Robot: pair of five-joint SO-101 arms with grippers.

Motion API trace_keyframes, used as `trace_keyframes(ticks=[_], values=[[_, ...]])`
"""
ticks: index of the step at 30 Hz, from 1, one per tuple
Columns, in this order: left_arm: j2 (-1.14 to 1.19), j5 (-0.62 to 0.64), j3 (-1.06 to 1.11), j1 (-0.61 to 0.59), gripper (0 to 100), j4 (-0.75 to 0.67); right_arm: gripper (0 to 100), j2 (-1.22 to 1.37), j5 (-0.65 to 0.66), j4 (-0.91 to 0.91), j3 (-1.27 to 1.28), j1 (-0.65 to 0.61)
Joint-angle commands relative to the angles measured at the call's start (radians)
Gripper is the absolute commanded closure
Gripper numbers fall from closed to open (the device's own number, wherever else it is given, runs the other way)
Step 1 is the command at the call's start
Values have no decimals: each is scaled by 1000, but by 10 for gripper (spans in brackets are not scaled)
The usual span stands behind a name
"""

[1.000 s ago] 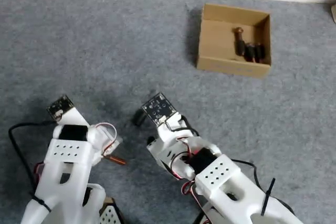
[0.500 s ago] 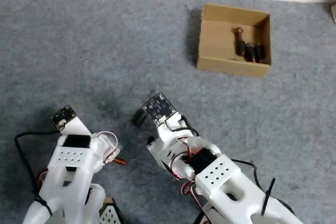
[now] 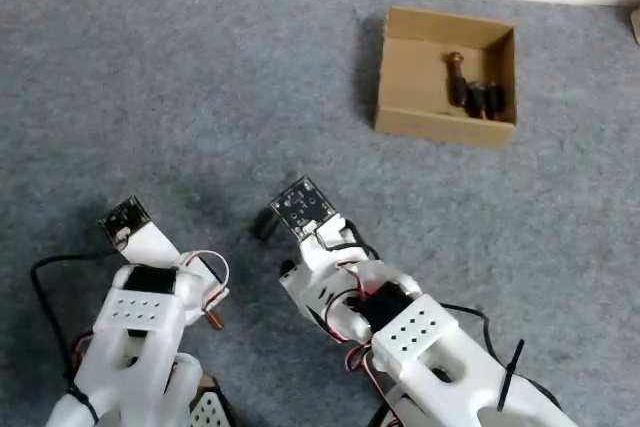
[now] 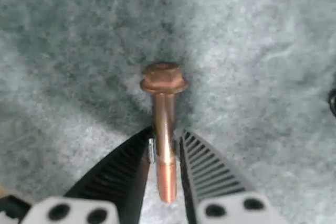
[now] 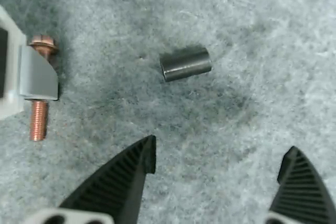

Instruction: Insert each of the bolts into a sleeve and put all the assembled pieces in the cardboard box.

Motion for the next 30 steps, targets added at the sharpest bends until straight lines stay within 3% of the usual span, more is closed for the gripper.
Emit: trace_keyframes(ticks=[1, 8, 14, 21, 27, 30], values=[[15, -3, 25, -24, 995, -14, 659, 4, 9, -19, -2, 12], [7, -8, -94, -18, 993, -9, 659, 4, 12, -19, -2, 12], [7, -21, -317, 4, 993, 170, 659, 4, 12, -19, -2, 12], [5, -364, -556, 64, 993, 299, 659, 2, 12, -19, -2, 15], [5, -525, -648, 90, 994, 249, 659, 1, 8, -19, -2, 15], [5, -525, -648, 127, 994, 167, 659, -4, 5, -19, -2, 16]])
